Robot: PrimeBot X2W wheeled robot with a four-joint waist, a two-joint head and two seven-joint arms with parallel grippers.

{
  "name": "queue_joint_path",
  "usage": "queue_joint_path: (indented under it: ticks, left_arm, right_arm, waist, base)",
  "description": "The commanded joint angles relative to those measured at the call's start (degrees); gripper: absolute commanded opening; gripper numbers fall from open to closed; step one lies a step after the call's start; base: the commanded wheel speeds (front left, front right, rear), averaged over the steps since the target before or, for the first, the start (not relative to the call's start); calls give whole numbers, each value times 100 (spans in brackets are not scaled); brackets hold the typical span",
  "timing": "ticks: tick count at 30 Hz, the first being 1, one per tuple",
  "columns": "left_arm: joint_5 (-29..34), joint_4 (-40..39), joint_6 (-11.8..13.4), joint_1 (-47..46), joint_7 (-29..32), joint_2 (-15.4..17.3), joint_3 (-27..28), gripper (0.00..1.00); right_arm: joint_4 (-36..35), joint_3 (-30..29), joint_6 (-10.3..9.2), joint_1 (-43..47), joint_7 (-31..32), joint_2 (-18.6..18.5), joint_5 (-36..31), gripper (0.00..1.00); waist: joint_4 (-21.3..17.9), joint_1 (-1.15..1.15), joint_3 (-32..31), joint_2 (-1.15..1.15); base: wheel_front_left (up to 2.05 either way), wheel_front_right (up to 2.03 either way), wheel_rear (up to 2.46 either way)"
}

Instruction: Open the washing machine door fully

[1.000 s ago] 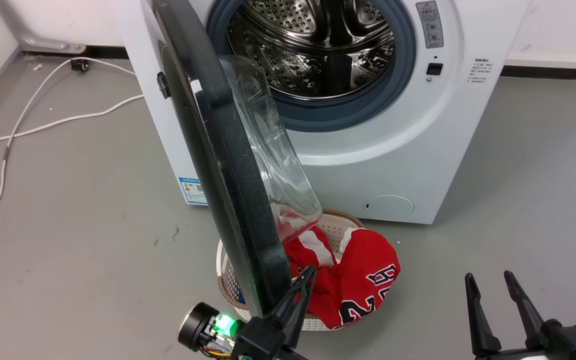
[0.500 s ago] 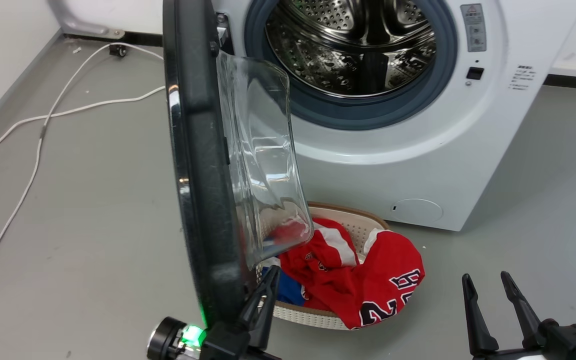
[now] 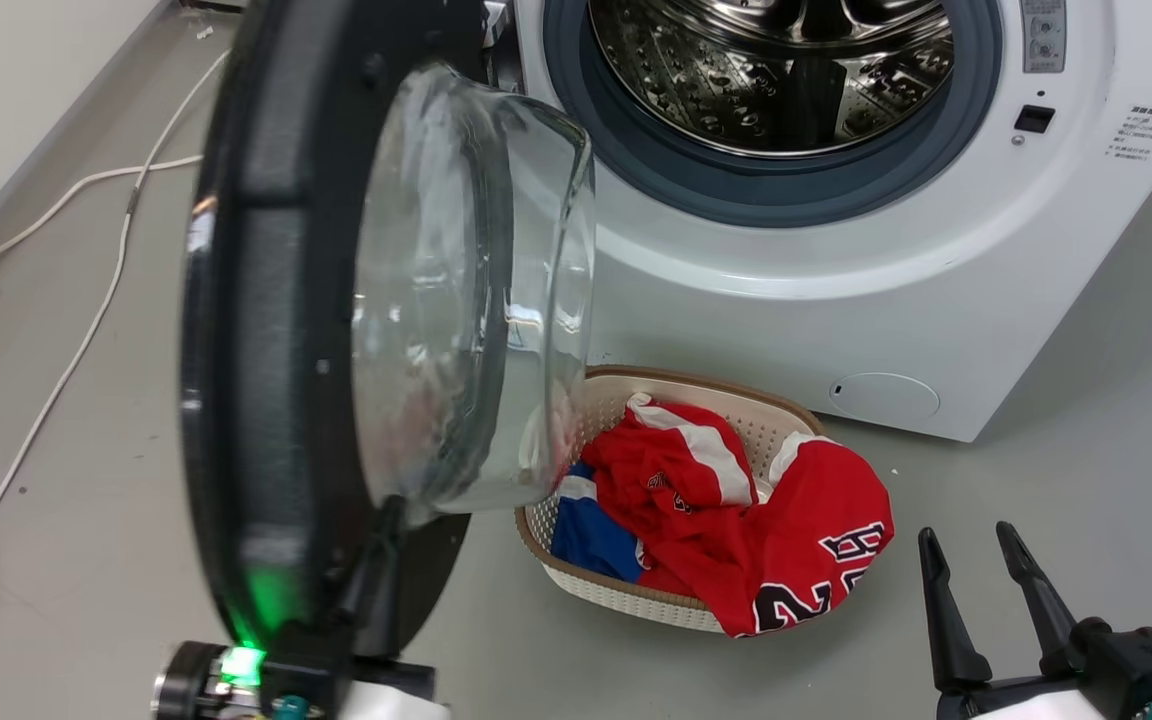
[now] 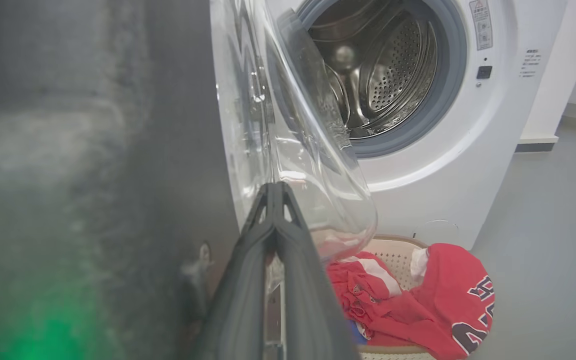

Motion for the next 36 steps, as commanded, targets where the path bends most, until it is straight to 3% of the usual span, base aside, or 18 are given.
queue_joint_path:
  ticks: [1,21,36]
  left_arm:
    - [-61,-43,54,-39,16,37,178,0]
    - [-497,137,95,-248,16,298,2513,0]
    - [-663,1030,-378,-1216,16,654,3865,0]
  right_arm:
    - [2,2,-2,-57,-10,13,-21,100]
    - [-46,-29,-2,-398,-10,13,-184,100]
    - [-20,-54,-2,-614,-10,6,-362,100]
  waist:
    - [3,0,26,0]
    - [-103,0,667,0]
    - [-190,0,1023,0]
  base:
    - [0,0,0]
    - [0,0,0]
    - [0,0,0]
